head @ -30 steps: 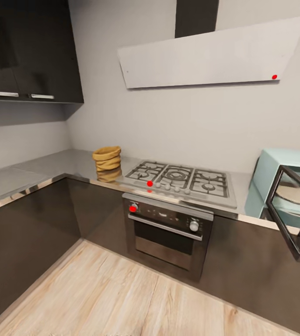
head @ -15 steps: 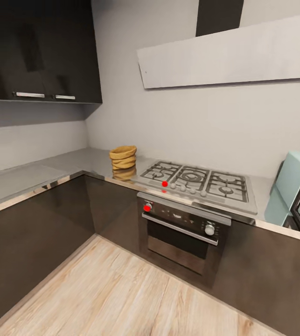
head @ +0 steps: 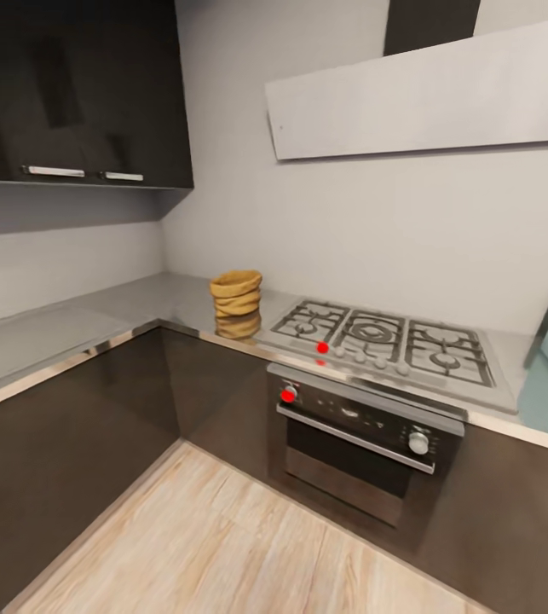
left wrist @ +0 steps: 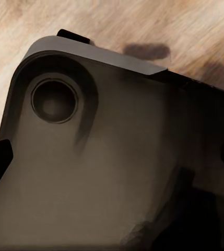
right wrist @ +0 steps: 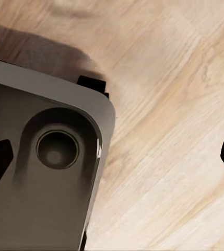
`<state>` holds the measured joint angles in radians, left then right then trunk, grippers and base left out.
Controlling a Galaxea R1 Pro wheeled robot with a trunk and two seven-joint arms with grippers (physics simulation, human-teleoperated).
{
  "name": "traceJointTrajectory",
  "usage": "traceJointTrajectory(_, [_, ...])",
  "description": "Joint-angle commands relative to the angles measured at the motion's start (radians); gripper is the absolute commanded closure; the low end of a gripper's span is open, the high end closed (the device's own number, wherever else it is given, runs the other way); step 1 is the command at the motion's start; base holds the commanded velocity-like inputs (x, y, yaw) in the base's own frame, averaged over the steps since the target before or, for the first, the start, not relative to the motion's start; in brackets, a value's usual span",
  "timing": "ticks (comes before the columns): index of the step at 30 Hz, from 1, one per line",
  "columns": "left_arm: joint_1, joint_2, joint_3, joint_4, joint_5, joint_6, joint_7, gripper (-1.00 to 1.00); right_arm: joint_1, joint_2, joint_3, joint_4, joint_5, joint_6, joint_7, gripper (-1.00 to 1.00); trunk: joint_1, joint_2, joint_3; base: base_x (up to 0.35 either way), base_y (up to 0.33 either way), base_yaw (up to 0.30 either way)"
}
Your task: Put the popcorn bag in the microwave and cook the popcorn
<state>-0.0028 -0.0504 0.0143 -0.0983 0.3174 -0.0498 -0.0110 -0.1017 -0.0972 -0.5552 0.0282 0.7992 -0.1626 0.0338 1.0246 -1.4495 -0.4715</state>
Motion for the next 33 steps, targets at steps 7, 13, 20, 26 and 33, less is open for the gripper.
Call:
traceJointTrajectory(7, [0.0, 0.0, 0.001, 0.0, 0.005, -0.002, -0.001, -1.0, -0.001, 0.001, -0.008, 0.003, 0.002, -0.006, 0.001, -1.0, 0.0, 0.0, -0.001, 0.225, 0.287, 0.0])
traceJointTrajectory(13, [0.0, -0.002, 0.001, 0.0, 0.005, -0.002, -0.001, -1.0, -0.001, 0.0, -0.008, 0.004, 0.002, -0.007, 0.001, -1.0, 0.0, 0.0, -0.001, 0.224, 0.287, 0.0])
traceJointTrajectory(20, [0.0, -0.002, 0.001, 0.0, 0.005, -0.002, -0.001, -1.0, -0.001, 0.001, -0.008, 0.004, 0.001, -0.008, 0.001, -1.0, 0.0, 0.0, -0.001, 0.224, 0.287, -0.047])
traceJointTrajectory(26, [0.0, -0.002, 0.001, 0.0, 0.005, -0.004, -0.001, -1.0, -0.001, 0.001, -0.008, 0.004, 0.0, -0.008, 0.001, -1.0, 0.0, 0.0, -0.001, 0.225, 0.284, -0.224])
traceJointTrajectory(33, [0.0, -0.002, 0.002, 0.0, 0.006, -0.01, 0.0, -1.0, -0.001, 0.001, -0.008, 0.004, 0.0, -0.008, 0.001, -1.0, 0.0, 0.0, -0.001, 0.236, 0.247, -0.242])
